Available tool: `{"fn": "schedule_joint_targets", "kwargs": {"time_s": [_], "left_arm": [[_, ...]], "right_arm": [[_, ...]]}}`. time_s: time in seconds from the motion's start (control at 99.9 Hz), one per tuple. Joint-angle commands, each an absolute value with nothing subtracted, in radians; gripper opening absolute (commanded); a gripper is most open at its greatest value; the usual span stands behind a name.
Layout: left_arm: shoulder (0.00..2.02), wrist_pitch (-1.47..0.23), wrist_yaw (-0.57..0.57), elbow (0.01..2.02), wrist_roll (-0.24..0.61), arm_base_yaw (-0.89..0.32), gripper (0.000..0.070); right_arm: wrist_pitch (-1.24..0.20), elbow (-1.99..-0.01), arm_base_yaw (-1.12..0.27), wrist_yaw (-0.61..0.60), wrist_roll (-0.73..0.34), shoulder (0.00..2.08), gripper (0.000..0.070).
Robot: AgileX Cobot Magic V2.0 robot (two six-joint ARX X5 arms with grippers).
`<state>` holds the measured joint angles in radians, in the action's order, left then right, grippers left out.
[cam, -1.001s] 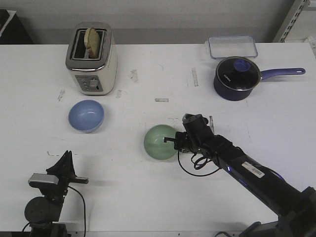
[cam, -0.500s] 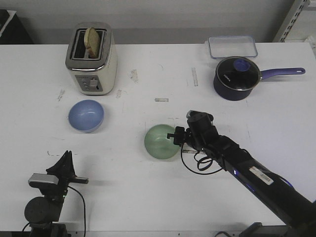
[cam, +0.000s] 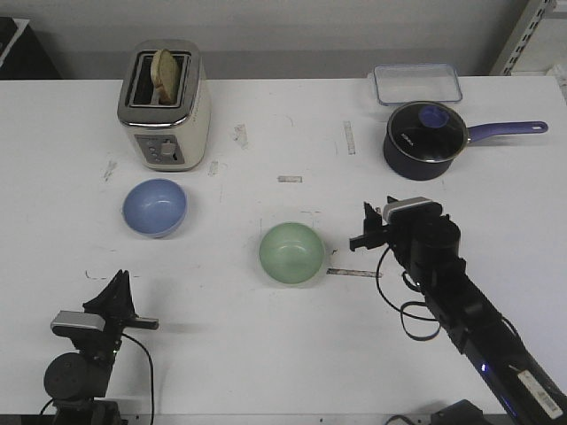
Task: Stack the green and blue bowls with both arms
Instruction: 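Release the green bowl and retract the right gripper to rest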
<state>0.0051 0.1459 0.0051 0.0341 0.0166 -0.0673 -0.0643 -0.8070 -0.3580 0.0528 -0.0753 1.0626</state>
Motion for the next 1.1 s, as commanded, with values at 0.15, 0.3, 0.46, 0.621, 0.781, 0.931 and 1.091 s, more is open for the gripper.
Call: {"fn": "schedule_joint_targets", "kwargs": {"time_s": [0.15, 0.3, 0.46, 0.621, 0.781, 0.931, 1.091], "left_arm": [[0.003, 0.158, 0.007, 0.012, 0.012, -0.066, 0.0002], [0.003, 0.158, 0.007, 0.012, 0.012, -0.066, 0.0001], [0.003, 0.158, 0.007, 0.012, 0.012, -0.066, 0.0002], [0.003, 0.158, 0.007, 0.012, 0.012, -0.066, 0.0002], [0.003, 0.159, 0.007, 0.012, 0.012, -0.066, 0.0001], [0.003, 0.158, 0.007, 0.012, 0.011, -0.066, 0.0001], [0.003, 0.158, 0.007, 0.012, 0.012, -0.066, 0.0001]], "right_arm": [[0.014, -0.667, -0.228, 0.051, 0.087, 0.91, 0.0], [0.015, -0.58, -0.138, 0.031, 0.024, 0.808, 0.0001], [0.016, -0.487, -0.081, -0.03, -0.062, 0.695, 0.0001], [0.016, -0.387, -0.07, -0.026, -0.063, 0.567, 0.0], [-0.033, -0.332, -0.071, -0.026, -0.059, 0.437, 0.0], [-0.072, -0.332, -0.072, -0.026, -0.059, 0.336, 0.0001], [-0.051, -0.333, -0.072, -0.026, -0.059, 0.239, 0.0]]}}
